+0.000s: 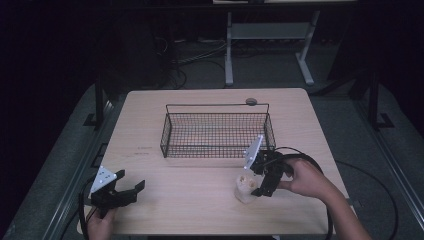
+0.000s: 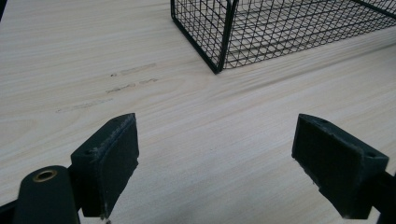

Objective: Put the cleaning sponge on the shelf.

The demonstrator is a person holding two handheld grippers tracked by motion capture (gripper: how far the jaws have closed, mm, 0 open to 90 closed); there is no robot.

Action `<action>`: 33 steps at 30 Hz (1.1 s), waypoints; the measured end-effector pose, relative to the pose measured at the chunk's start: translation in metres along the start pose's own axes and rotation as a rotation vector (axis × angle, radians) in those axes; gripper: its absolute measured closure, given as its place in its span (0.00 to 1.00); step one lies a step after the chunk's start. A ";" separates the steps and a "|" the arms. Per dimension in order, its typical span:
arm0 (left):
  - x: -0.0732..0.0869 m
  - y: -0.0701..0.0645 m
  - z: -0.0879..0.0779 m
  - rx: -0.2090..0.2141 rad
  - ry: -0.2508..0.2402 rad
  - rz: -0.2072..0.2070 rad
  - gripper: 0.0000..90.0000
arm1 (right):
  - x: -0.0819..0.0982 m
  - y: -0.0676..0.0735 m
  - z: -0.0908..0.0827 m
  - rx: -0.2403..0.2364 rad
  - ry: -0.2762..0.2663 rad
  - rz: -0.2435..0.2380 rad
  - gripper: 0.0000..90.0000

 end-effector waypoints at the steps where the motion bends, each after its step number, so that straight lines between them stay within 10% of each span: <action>1: 0.000 0.000 0.000 0.000 0.000 0.000 0.15 | 0.000 0.000 0.000 0.000 0.000 0.000 0.19; 33: -0.001 0.001 -0.002 -0.001 -0.007 0.000 0.16 | -0.014 0.000 0.018 -0.047 0.035 0.004 0.19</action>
Point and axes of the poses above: each handheld gripper's, and its own axes: z roughly forward along the jaws, x roughly out of its underside, y roughly to its left, the point moved 8 cm from there along z, roughly forward along the jaws, and after that the axes turned 6 degrees about z, right-handed, at the moved point
